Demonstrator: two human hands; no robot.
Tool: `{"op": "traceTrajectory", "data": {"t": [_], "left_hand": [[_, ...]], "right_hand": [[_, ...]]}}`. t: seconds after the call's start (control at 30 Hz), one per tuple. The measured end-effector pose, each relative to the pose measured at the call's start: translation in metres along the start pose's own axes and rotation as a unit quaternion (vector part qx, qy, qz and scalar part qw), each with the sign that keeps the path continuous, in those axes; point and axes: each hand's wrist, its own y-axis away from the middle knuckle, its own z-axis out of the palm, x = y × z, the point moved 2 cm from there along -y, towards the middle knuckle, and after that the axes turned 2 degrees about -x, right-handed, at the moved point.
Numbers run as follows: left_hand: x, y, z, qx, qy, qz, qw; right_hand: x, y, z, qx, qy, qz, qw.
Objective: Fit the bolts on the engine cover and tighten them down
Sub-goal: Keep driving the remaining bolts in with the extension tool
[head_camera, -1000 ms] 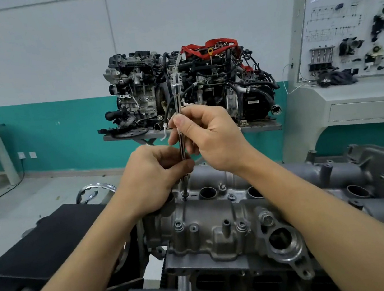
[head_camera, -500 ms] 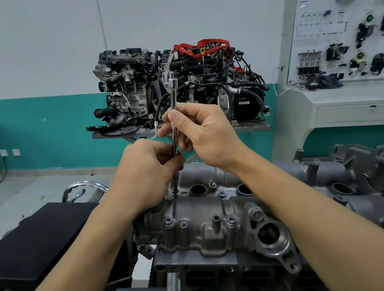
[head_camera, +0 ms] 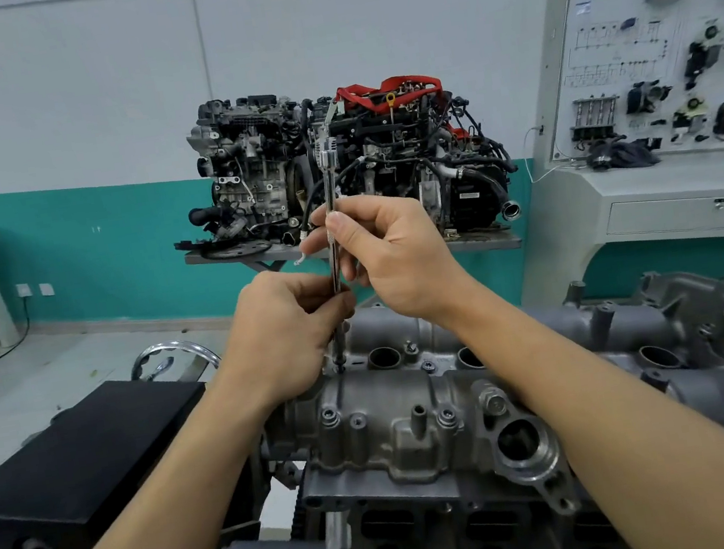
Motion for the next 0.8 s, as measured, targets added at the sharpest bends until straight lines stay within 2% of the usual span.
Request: {"op": "traceTrajectory", "data": {"t": [0.33,0.6,0.8], "left_hand": [[0.0004,0.0000,-0.0002,-0.006,-0.020,-0.027,0.999],[0.0045,0.0048,-0.0026,0.042,0.006,0.003,0.999],[0.0050,0.0049,-0.0021,0.015,0.003,0.008,1.000]], "right_hand": [[-0.0008,-0.0001,-0.0020,-0.006,0.011,0.004,1.000],[0.0005,-0.0009,-0.0047,0.051,-0.020,0.011,0.998],[-0.0048,-0.0011,-0.0045,-0.035,-0.052,0.029,0.998]]}}
